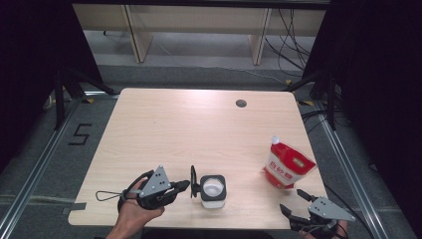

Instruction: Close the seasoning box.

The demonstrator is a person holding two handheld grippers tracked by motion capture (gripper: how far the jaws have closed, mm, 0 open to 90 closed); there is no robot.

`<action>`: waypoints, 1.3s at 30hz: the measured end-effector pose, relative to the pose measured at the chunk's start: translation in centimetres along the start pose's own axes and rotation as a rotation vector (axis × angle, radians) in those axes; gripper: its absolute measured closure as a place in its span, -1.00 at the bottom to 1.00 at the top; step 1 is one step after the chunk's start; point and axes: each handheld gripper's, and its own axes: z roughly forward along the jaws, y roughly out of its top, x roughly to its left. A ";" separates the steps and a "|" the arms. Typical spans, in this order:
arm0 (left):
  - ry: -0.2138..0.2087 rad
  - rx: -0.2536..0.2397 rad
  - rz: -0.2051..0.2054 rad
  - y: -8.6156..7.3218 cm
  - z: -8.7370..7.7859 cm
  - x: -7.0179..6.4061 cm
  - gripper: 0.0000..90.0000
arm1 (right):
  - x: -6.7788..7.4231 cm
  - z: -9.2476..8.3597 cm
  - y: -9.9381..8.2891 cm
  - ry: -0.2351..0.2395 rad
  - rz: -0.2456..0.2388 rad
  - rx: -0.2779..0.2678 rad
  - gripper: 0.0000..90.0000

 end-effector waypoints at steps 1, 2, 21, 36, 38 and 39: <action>0.000 0.001 0.002 0.1 0.0 0.0 0.98 | 0.0 -0.1 0.0 -0.007 -0.008 -0.005 -0.45; 0.003 -0.003 -0.004 0.2 0.1 -0.1 0.98 | 0.1 0.0 0.0 0.003 0.006 0.001 -0.45; 0.004 0.025 0.036 1.3 1.0 -0.3 0.98 | 0.1 0.0 0.0 -0.013 0.008 -0.007 -0.45; -0.039 0.046 0.030 1.3 2.7 -1.4 0.98 | 0.0 -0.1 0.1 -0.013 -0.004 -0.023 -0.45; -0.042 0.044 0.024 1.2 3.0 -1.6 0.98 | 0.0 -0.1 0.1 -0.013 -0.004 -0.024 -0.45; -0.040 0.045 0.026 1.2 3.1 -1.6 0.98 | 0.0 -0.1 0.1 -0.013 -0.005 -0.024 -0.45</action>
